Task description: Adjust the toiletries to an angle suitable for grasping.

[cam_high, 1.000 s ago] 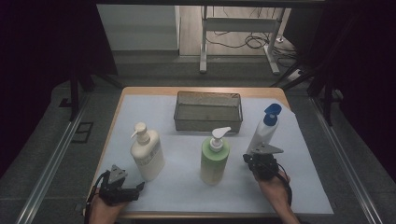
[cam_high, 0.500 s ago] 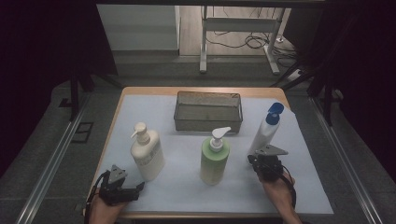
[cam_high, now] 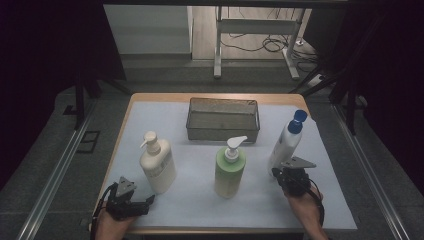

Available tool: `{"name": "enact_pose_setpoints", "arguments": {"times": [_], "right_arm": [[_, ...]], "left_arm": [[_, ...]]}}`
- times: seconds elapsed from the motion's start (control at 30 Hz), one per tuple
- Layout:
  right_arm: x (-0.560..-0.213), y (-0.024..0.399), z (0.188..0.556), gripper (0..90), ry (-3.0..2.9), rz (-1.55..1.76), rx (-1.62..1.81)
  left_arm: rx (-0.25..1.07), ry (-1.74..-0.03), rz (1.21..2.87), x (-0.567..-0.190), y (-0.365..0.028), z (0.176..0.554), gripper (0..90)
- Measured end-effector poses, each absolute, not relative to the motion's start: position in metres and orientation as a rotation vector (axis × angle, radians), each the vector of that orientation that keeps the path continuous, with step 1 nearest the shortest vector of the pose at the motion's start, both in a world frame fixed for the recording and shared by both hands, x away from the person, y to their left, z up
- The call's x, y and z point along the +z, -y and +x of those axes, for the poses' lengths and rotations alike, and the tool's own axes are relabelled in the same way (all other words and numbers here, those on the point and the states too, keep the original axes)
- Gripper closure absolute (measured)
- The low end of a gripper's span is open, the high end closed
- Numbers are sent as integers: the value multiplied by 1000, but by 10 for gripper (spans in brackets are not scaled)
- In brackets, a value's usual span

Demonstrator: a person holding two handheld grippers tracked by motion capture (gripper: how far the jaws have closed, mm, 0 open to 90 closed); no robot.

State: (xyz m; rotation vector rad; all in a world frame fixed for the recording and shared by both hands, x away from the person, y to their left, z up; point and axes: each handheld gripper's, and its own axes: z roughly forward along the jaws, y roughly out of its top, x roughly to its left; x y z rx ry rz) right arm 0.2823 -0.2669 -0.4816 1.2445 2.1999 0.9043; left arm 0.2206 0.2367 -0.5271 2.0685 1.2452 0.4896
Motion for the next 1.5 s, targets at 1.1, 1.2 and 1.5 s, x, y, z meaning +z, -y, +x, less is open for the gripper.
{"name": "enact_pose_setpoints", "arguments": {"times": [1.1,1.2,1.5], "right_arm": [[-484,318,283,805,-2150,1325,930],[-480,319,280,794,-2152,1314,952],[-464,329,271,595,-2137,1312,999]], "left_arm": [[489,-1245,2068,-527,-237,221,108],[489,-1245,2068,-527,-237,221,108],[489,-1245,2068,-527,-237,221,108]]}}
